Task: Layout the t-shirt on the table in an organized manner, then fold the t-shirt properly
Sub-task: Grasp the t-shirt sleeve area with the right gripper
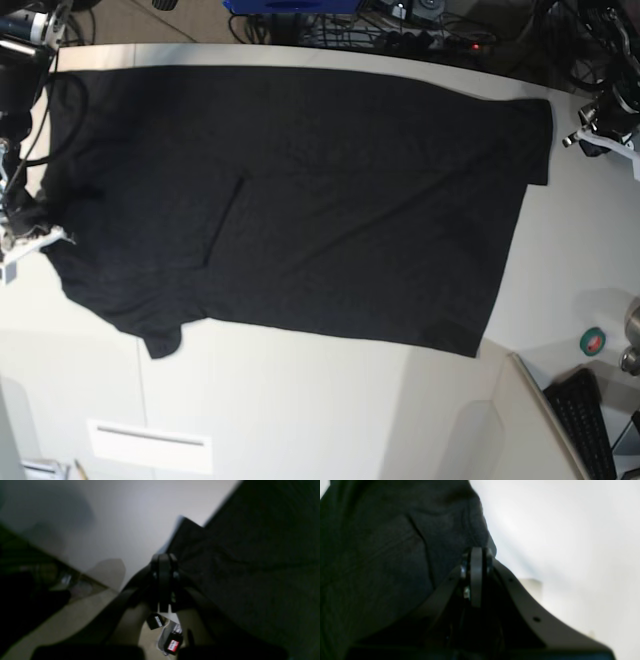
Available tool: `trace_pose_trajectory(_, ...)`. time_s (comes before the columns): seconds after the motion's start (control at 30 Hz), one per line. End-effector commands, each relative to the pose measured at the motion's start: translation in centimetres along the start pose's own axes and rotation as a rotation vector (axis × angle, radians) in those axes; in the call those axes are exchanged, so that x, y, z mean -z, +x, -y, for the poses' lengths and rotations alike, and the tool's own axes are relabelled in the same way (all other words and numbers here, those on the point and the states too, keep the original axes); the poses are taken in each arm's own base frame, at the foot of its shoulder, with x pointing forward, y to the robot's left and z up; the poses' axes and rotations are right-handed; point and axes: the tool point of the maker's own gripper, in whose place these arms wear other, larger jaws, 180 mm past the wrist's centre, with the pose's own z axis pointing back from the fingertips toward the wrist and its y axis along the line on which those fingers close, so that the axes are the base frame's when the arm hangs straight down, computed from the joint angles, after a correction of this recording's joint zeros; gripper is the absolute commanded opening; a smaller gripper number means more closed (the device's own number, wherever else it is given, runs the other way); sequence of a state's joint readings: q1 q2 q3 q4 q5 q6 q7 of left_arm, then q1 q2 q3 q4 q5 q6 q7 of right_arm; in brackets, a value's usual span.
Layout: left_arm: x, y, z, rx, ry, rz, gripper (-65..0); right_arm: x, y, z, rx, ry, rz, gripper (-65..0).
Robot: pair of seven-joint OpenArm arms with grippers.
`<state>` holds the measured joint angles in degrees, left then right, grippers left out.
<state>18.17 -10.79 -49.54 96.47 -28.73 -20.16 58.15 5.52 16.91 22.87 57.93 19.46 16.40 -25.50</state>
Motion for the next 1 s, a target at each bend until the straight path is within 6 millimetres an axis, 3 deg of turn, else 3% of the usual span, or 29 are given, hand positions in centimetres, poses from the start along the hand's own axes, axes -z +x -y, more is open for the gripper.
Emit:
trace_pose_trajectory(0.0, -0.4, 1.9, 0.4, 0.046, -0.020, 0.053, -65.0, -0.8, 2.2, -0.1, -0.019, 0.008, 0.058, -65.0)
trace_pose_trajectory(0.13, -0.2, 2.9, 1.0, 0.071, -0.043, 0.076, -65.0, -2.6, 1.5, -2.0, -0.052, 0.033, 0.076, -65.0)
trace_pose_trajectory(0.37, -0.1, 3.4, 1.1, 0.071, -0.044, 0.087, -65.0, -6.3, -0.4, -3.7, -0.056, 0.039, 0.057, -65.0)
trace_pose_trajectory(0.7, -0.1, 3.2, 1.0, 0.069, -0.044, 0.081, -65.0, -6.7, -5.9, -6.4, -0.013, 0.084, -0.129, -65.0)
trace_pose_trajectory(0.77, -0.1, 3.2, 1.0, 0.069, -0.044, 0.081, -65.0, -6.7, -5.9, -6.5, -0.013, 0.088, -0.128, -47.9)
trace_pose_trajectory(0.83, -0.1, 3.3, 0.9, 0.067, -0.042, 0.082, -65.0, -6.7, -5.0, -6.7, -0.017, 0.091, -0.106, -37.4)
trace_pose_trajectory(0.97, -0.1, 3.3, 0.8, 0.068, -0.039, 0.082, -65.0, -6.0, -0.5, -7.0, -0.022, 0.095, -0.004, -37.1)
